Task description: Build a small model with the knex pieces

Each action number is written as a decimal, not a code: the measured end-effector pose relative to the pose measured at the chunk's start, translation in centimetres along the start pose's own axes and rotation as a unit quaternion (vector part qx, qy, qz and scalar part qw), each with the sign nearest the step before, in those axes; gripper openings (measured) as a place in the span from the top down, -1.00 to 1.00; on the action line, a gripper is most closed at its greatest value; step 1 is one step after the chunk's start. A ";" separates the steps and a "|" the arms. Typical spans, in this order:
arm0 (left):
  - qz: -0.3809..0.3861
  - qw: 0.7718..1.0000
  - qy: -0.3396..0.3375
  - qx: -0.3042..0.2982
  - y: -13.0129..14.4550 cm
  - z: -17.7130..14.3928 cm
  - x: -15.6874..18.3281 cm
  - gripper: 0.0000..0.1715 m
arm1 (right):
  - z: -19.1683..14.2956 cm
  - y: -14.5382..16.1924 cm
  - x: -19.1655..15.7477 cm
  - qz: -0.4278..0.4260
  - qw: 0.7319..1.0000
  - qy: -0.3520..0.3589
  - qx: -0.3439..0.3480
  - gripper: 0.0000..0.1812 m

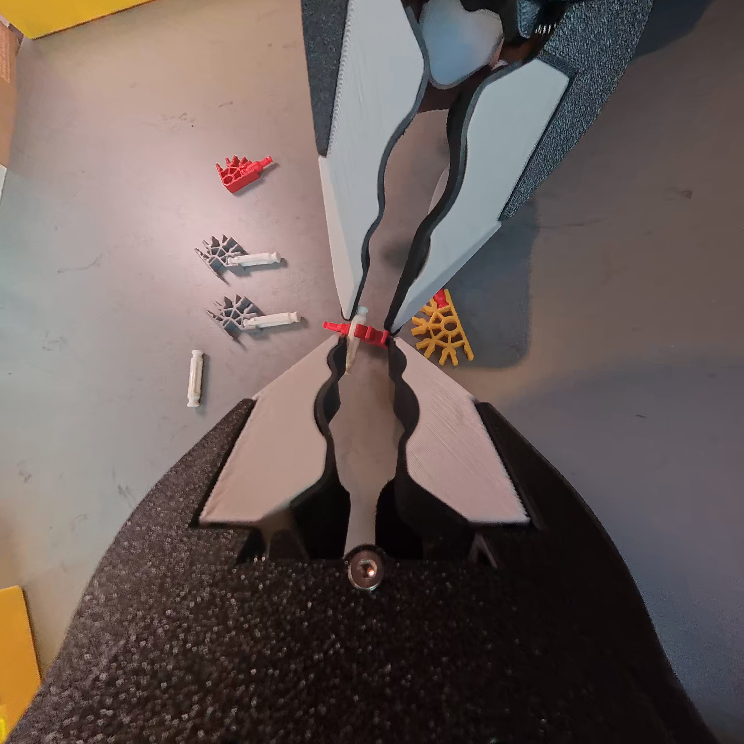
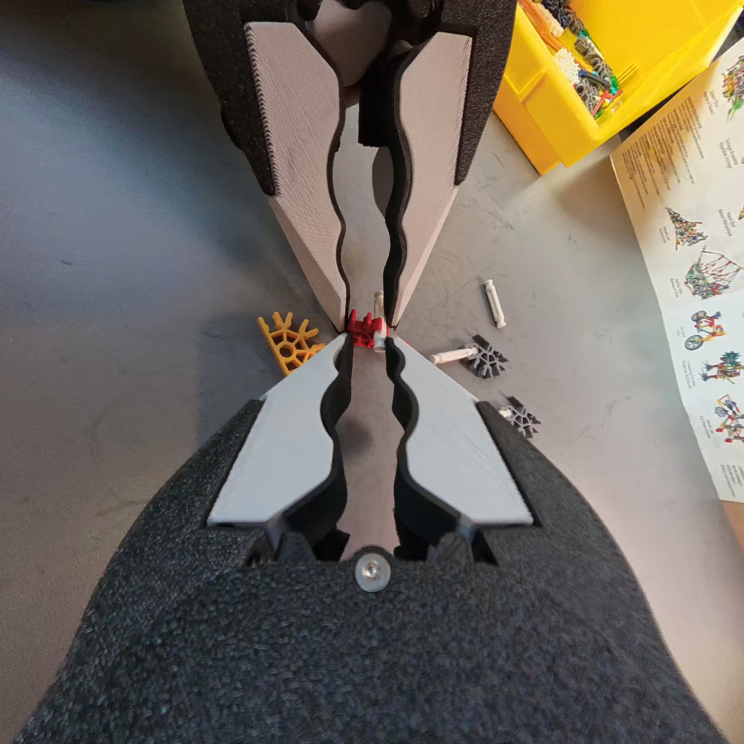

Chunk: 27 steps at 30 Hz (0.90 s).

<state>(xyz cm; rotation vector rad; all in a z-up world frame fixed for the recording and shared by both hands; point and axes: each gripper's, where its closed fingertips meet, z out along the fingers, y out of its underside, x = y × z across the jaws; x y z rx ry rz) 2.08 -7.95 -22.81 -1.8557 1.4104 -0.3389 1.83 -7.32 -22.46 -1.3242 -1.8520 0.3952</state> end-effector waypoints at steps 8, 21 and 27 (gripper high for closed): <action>-0.003 1.000 -0.005 -0.006 -0.1 0.1 0.2 0.78 | 0.0 0.2 -0.1 -0.047 0.998 0.052 -0.007 0.90; -0.011 1.000 -0.003 0.007 -0.2 0.1 0.3 0.81 | 0.0 0.2 -0.5 -0.077 0.993 0.088 -0.024 0.95; -0.021 1.000 0.007 0.004 -0.1 0.1 0.3 0.79 | 0.0 0.2 -0.3 -0.071 0.995 0.074 -0.011 0.93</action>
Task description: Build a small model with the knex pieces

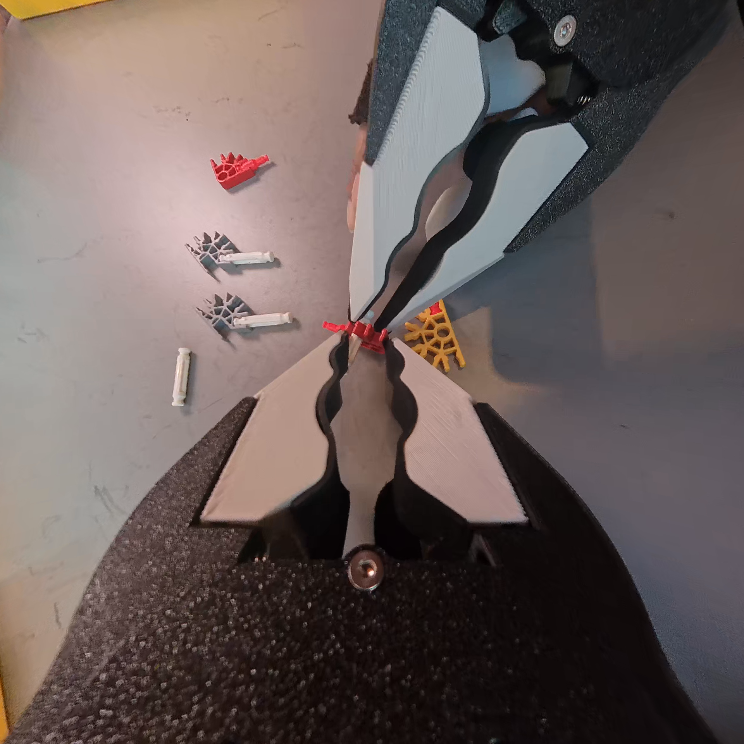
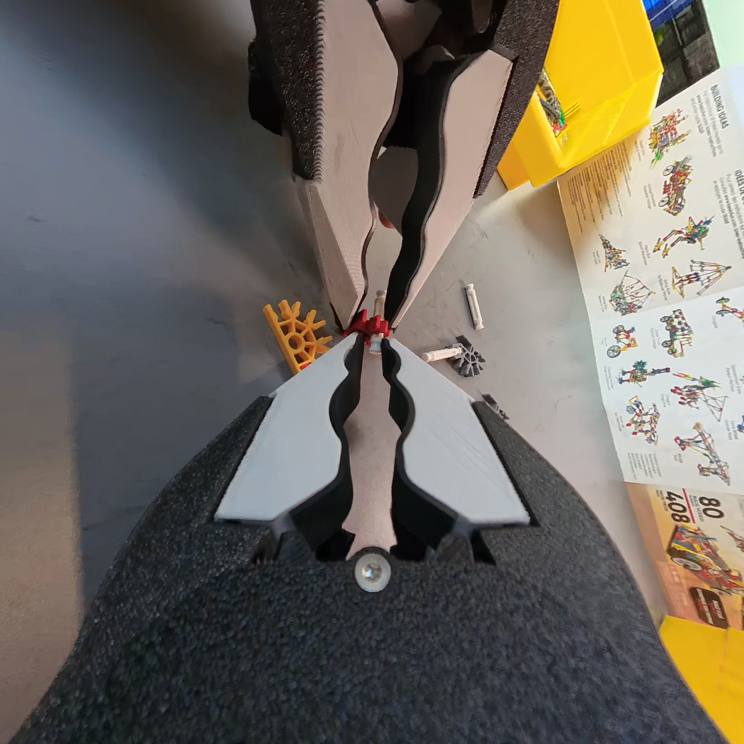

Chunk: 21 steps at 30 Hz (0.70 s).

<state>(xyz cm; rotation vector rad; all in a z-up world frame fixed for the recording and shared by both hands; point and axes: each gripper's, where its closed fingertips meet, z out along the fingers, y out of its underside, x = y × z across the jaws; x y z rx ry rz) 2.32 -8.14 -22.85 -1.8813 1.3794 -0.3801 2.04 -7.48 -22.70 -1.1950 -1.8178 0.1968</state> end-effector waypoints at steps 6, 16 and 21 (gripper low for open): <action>0.021 1.000 -0.014 0.006 0.0 -0.1 -0.3 0.76 | -0.2 -0.1 0.1 0.042 0.998 -0.048 0.023 0.82; -0.033 0.999 0.015 0.028 0.4 -1.2 -1.0 0.72 | -0.7 0.4 1.2 0.113 0.989 -0.078 0.047 0.76; -0.081 0.994 0.060 0.051 -0.2 -1.8 -0.5 0.79 | -0.7 0.8 1.5 0.129 0.985 -0.100 0.048 0.76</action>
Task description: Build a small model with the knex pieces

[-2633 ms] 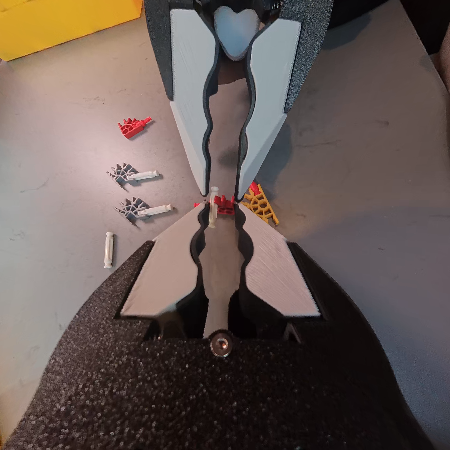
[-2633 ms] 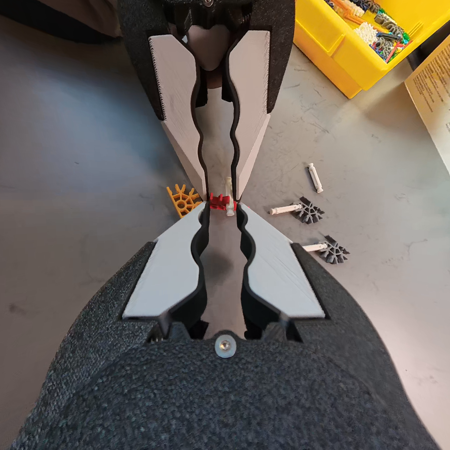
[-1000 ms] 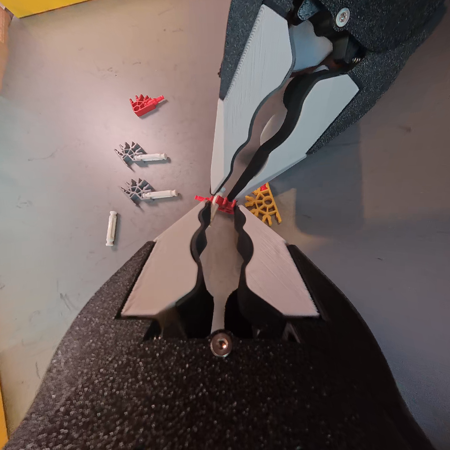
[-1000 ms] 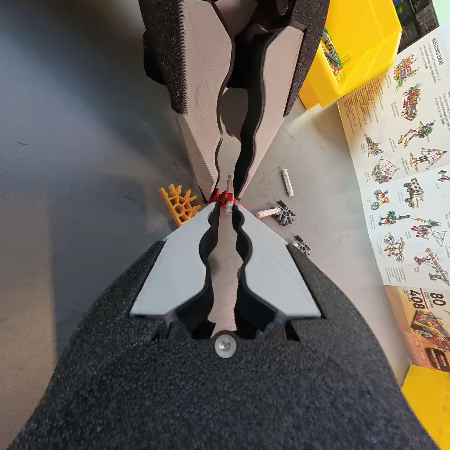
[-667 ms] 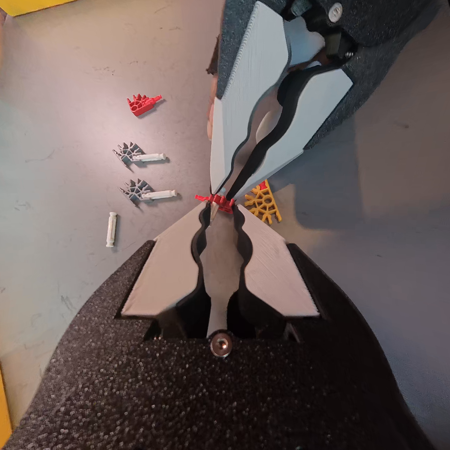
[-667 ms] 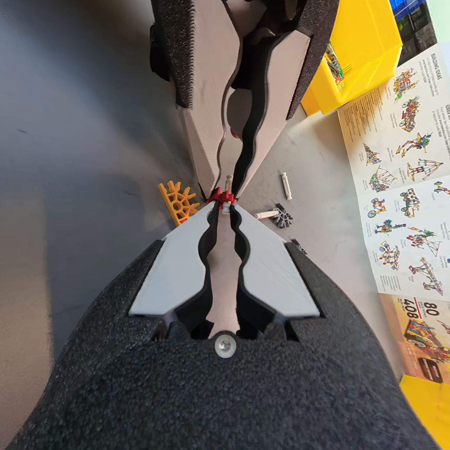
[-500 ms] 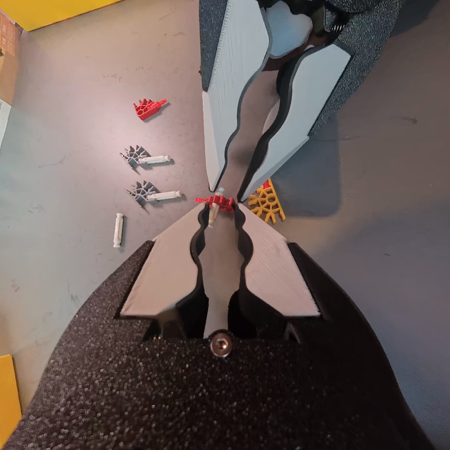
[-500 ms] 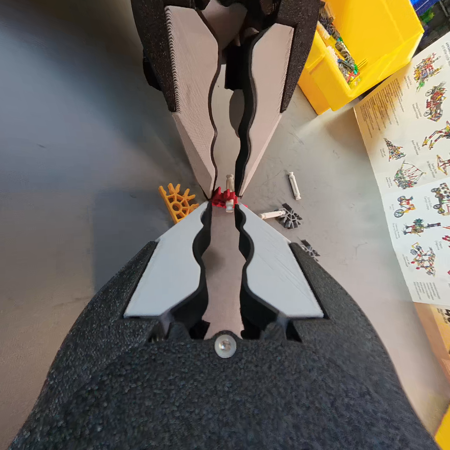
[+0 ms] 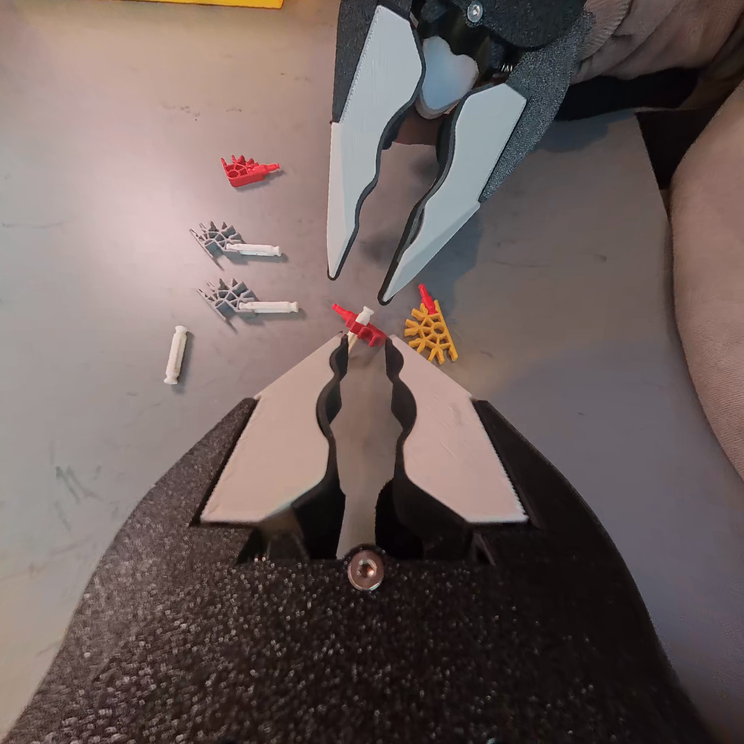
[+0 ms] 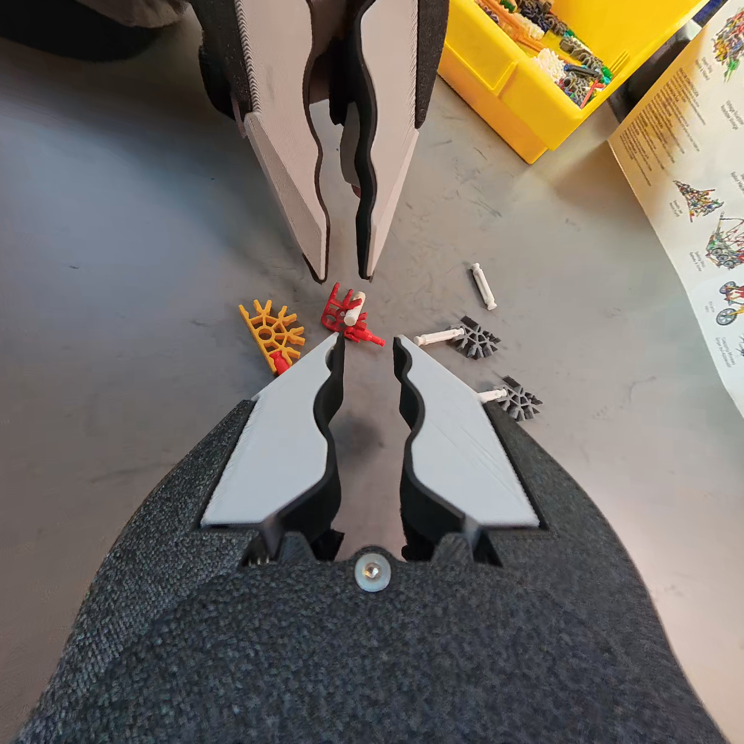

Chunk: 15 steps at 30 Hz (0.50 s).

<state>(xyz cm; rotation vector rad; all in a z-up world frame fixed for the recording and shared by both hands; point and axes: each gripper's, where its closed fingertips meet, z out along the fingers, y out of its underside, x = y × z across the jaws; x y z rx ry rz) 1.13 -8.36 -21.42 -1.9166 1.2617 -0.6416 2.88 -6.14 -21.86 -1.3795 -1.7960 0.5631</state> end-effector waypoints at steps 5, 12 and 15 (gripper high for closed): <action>-0.019 1.000 -0.008 -0.018 0.4 1.0 0.0 0.81 | 0.1 0.1 0.2 0.003 1.000 -0.001 -0.003 0.75; -0.042 0.999 -0.008 -0.008 0.5 0.9 -0.8 0.87 | 0.3 0.2 0.0 -0.004 1.000 -0.002 -0.006 0.75; -0.069 0.997 0.028 0.031 -0.5 0.4 -0.4 0.88 | 0.1 0.0 0.1 -0.006 1.000 0.003 0.000 0.75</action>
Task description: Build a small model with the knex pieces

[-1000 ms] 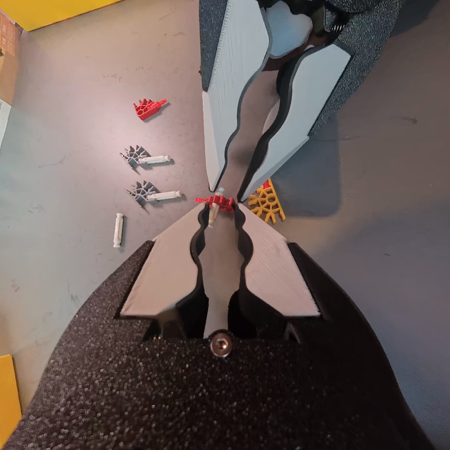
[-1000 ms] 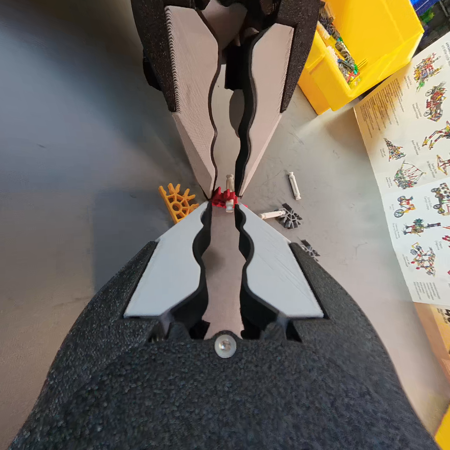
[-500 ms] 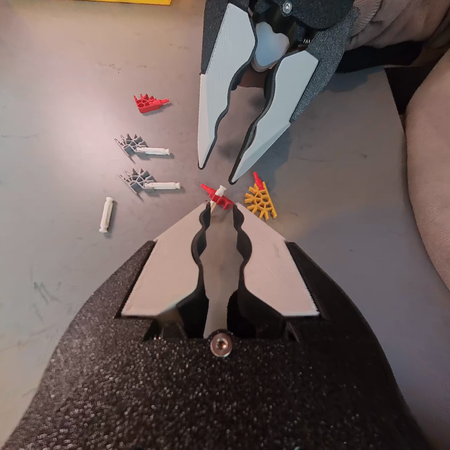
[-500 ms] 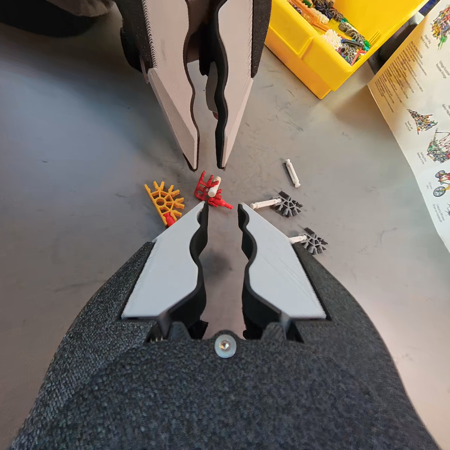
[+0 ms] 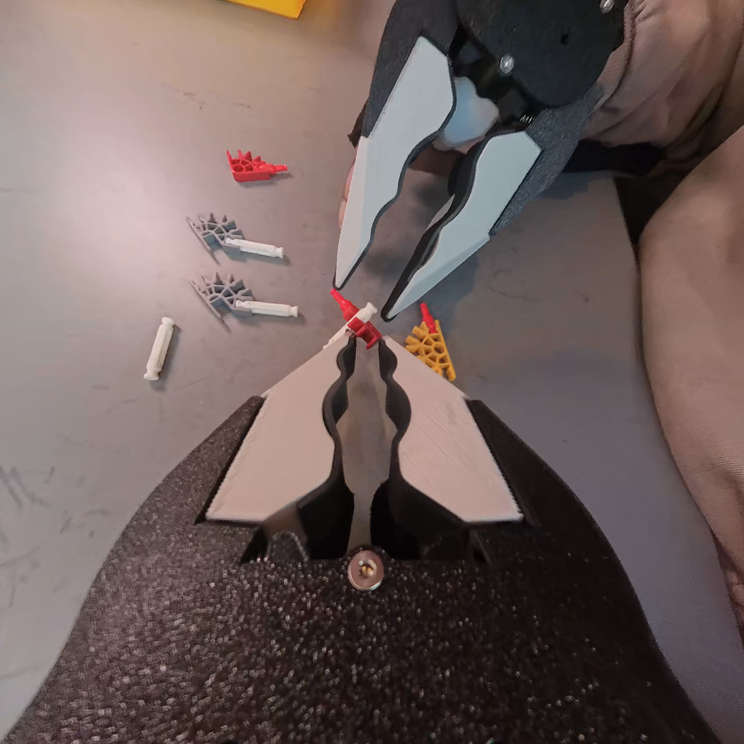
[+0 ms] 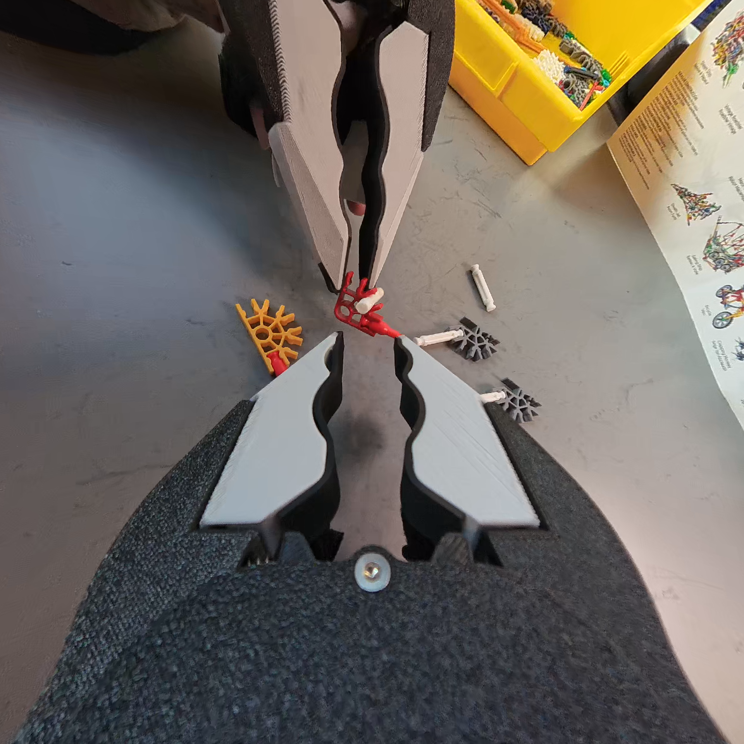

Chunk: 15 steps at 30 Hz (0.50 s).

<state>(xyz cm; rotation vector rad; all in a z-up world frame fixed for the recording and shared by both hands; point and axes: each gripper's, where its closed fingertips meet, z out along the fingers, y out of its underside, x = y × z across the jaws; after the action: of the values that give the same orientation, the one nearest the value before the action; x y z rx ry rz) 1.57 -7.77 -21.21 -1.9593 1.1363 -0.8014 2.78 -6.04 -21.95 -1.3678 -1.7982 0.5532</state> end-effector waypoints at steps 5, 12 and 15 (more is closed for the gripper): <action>-0.051 0.994 0.060 0.075 -2.1 -1.6 0.5 0.88 | -1.3 -2.1 0.5 0.006 0.998 0.009 0.070 0.70; -0.087 0.981 0.107 0.136 -3.9 -3.0 1.1 0.88 | -2.6 -4.1 1.0 0.010 0.990 0.025 0.136 0.67; -0.099 0.974 0.125 0.160 -4.6 -3.6 1.4 0.88 | -3.4 -5.0 1.4 0.000 0.985 0.041 0.167 0.67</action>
<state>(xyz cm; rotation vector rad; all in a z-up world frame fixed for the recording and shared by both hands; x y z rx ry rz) 1.31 -8.36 -15.20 -1.7498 0.8900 -1.2844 2.35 -6.77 -15.82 -1.1437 -1.5572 0.7503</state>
